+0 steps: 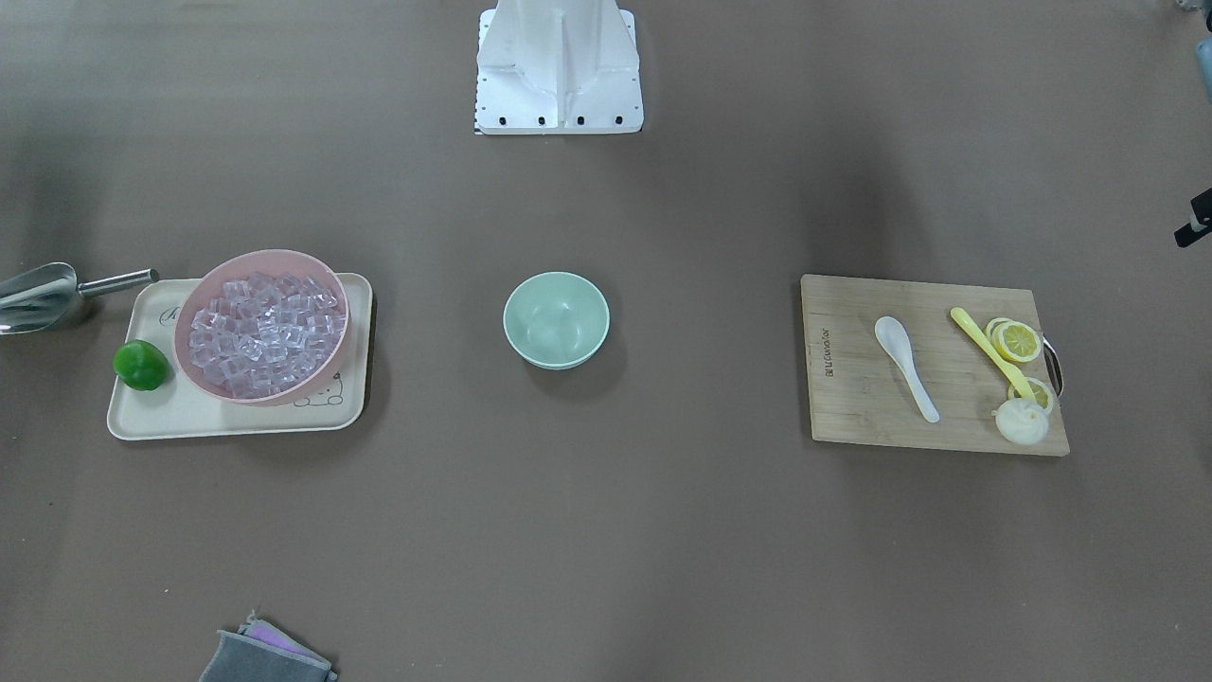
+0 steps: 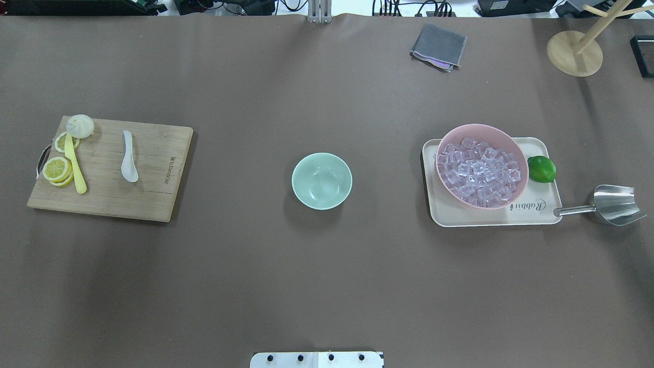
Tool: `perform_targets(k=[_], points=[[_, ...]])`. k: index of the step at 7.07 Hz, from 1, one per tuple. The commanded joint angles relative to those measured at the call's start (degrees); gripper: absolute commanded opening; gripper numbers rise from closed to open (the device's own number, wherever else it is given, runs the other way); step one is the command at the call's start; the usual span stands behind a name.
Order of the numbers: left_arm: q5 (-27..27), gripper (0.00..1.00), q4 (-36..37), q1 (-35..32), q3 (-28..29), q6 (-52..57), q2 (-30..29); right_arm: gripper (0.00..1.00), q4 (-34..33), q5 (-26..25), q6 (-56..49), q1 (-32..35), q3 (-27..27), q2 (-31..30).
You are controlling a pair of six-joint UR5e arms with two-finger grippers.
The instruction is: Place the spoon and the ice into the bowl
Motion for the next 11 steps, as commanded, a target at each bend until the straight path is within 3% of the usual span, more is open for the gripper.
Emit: perform_targets(k=[1, 9, 11], points=[[0.02, 0.98, 0.05, 0.04, -0.48, -0.03, 0.18, 1.00, 0.00, 0.10, 0.01, 0.00, -0.24, 0.09], [0.81, 0.98, -0.04, 0.04, -2.32, -0.03, 0.17, 1.00, 1.49, 0.10, -0.08, -1.31, 0.20, 0.97], [0.90, 0.98, -0.04, 0.04, -2.51, -0.03, 0.18, 1.00, 4.65, -0.08, 0.00, -2.90, 0.02, 1.15]])
